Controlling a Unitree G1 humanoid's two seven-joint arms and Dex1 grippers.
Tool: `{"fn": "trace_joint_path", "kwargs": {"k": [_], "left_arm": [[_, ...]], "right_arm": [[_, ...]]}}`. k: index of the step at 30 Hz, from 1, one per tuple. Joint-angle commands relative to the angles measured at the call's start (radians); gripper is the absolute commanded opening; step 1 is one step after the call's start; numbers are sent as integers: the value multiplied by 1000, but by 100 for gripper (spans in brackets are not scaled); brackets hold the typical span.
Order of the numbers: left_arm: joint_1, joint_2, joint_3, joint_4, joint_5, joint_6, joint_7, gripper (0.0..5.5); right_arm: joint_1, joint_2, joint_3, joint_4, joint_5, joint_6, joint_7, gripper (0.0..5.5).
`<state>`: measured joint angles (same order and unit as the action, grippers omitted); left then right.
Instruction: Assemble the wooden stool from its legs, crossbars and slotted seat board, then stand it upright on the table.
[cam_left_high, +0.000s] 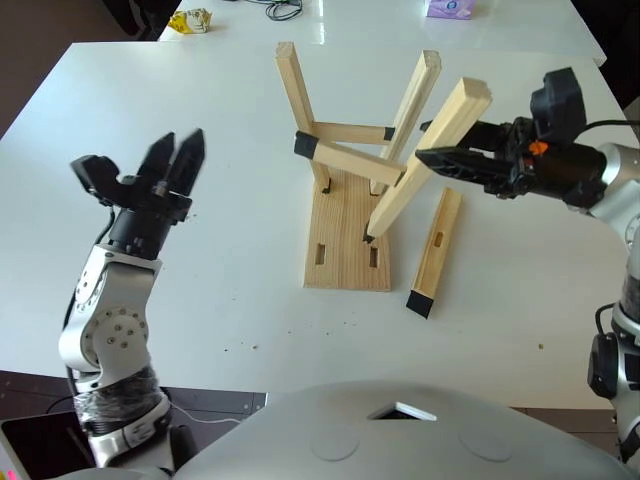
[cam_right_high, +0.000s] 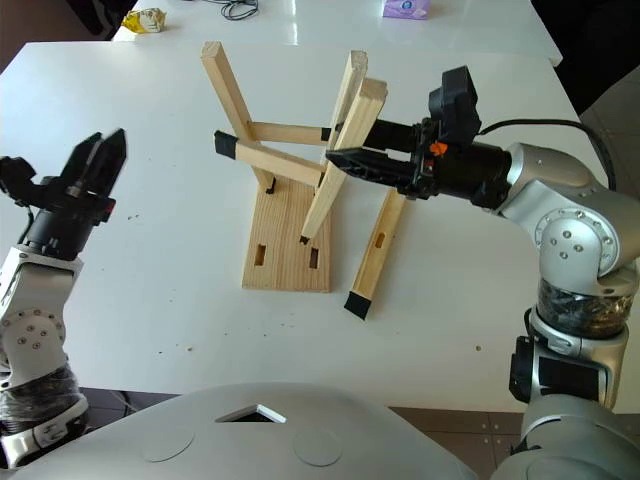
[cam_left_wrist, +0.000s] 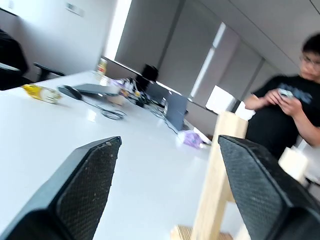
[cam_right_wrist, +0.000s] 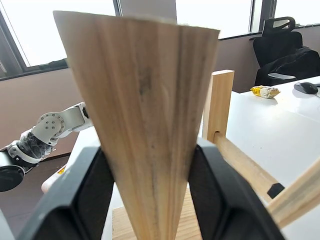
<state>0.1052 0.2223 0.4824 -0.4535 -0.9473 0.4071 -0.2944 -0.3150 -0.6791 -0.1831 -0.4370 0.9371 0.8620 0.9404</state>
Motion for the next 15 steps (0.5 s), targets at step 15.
{"fn": "trace_joint_path", "kwargs": {"k": [15], "left_arm": [[-16,3,26,15,3,-27,116,359]], "right_arm": [[102,-59,73,-25,-95,-134,80,206]]}}
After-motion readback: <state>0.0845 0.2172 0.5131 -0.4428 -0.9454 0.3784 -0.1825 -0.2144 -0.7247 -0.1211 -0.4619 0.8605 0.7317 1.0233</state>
